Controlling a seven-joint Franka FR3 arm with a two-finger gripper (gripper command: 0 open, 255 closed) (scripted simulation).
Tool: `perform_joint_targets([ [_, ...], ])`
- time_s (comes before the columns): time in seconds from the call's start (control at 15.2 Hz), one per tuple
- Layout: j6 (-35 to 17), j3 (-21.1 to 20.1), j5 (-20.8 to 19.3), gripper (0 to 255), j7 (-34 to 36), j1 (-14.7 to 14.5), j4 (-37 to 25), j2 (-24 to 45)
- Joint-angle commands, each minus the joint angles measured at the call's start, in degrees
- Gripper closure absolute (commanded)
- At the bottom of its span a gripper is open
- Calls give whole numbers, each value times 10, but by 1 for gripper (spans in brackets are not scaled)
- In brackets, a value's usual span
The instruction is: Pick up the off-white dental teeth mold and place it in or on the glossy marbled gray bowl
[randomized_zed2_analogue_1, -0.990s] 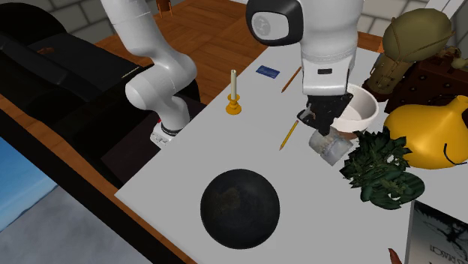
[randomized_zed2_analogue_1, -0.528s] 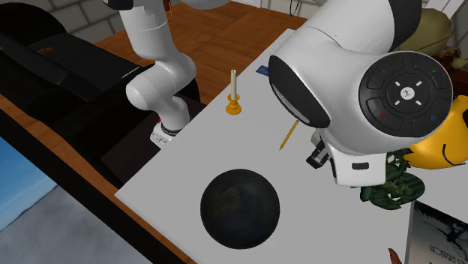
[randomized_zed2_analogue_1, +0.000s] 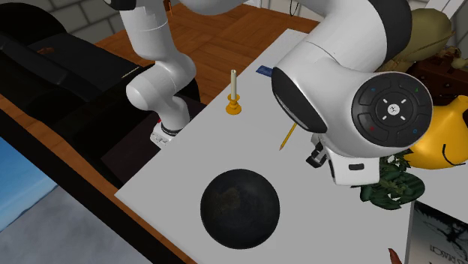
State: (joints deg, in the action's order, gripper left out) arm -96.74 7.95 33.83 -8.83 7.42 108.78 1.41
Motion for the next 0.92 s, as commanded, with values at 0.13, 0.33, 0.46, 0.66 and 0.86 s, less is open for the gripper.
perform_joint_targets([
  [0.13,-1,0,0,0,0,0,1,0],
  [0.33,-1,0,0,255,0,0,1,0],
  [0.46,-2,-1,1,255,0,-1,1,0],
  [0.66,-2,-1,0,255,2,-1,2,-1],
  [0.86,-1,0,0,255,0,0,1,0],
])
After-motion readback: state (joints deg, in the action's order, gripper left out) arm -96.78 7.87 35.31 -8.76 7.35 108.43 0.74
